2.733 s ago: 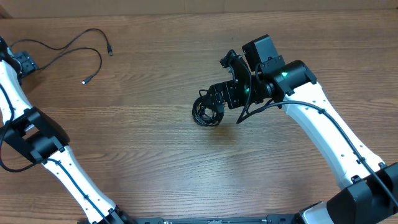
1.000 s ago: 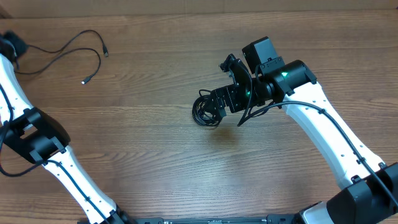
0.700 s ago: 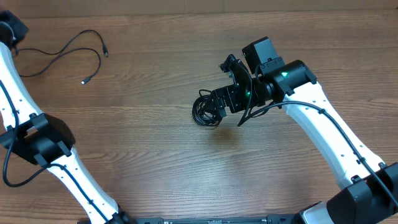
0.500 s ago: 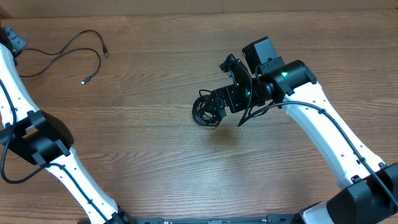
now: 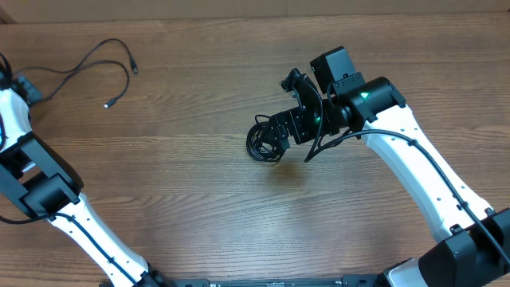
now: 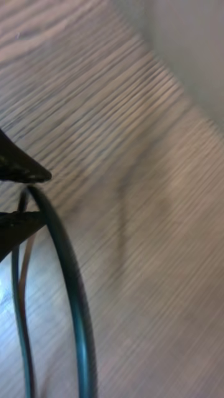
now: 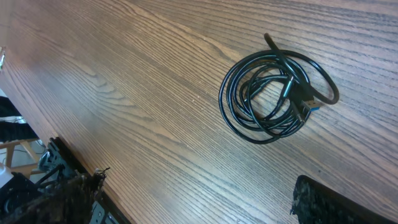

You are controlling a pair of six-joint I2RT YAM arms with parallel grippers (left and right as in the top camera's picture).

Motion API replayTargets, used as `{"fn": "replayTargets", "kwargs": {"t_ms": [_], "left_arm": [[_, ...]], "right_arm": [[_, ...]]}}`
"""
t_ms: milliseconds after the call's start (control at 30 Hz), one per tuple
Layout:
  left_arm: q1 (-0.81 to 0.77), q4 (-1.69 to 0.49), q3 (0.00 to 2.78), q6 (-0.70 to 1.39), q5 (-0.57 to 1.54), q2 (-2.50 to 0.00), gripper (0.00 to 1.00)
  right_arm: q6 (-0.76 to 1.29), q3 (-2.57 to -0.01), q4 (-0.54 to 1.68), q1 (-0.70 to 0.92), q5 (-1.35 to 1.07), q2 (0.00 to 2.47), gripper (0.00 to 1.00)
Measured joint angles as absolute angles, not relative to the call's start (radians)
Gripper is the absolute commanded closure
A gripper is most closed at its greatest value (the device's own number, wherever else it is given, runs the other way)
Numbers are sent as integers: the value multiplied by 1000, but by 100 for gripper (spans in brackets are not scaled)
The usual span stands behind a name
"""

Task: Untangle cables

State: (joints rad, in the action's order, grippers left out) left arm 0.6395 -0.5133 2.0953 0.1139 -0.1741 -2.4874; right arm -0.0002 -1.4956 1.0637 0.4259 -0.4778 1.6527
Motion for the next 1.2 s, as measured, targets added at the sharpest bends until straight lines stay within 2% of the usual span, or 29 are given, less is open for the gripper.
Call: {"fn": "replayTargets", "kwargs": {"t_ms": [167, 233, 333, 400, 500, 633, 700, 800, 1200], "left_arm": [[642, -496, 2035, 81, -160, -2490, 82], [642, -527, 2040, 74, -154, -2490, 77], [642, -614, 2069, 83, -150, -2487, 75], [642, -656, 2088, 109, -142, -2471, 70], [641, -692, 2109, 165, -70, -2397, 49], [637, -710, 2141, 195, 167, -2228, 43], [628, -730, 2157, 202, 238, -2189, 32], [608, -818, 2162, 208, 247, -2180, 22], [592, -846, 2152, 189, 38, -2379, 20]], "right_arm": [[0, -1496, 1065, 426, -478, 1653, 0], [0, -1496, 1070, 426, -478, 1653, 0], [0, -1496, 1090, 426, -478, 1653, 0], [0, -1496, 1098, 426, -478, 1653, 0], [0, -1496, 1102, 426, -478, 1653, 0], [0, -1496, 1102, 426, -478, 1653, 0], [0, -1496, 1102, 426, -478, 1653, 0], [0, -1496, 1100, 426, -478, 1653, 0], [0, -1496, 1093, 426, -478, 1653, 0]]}}
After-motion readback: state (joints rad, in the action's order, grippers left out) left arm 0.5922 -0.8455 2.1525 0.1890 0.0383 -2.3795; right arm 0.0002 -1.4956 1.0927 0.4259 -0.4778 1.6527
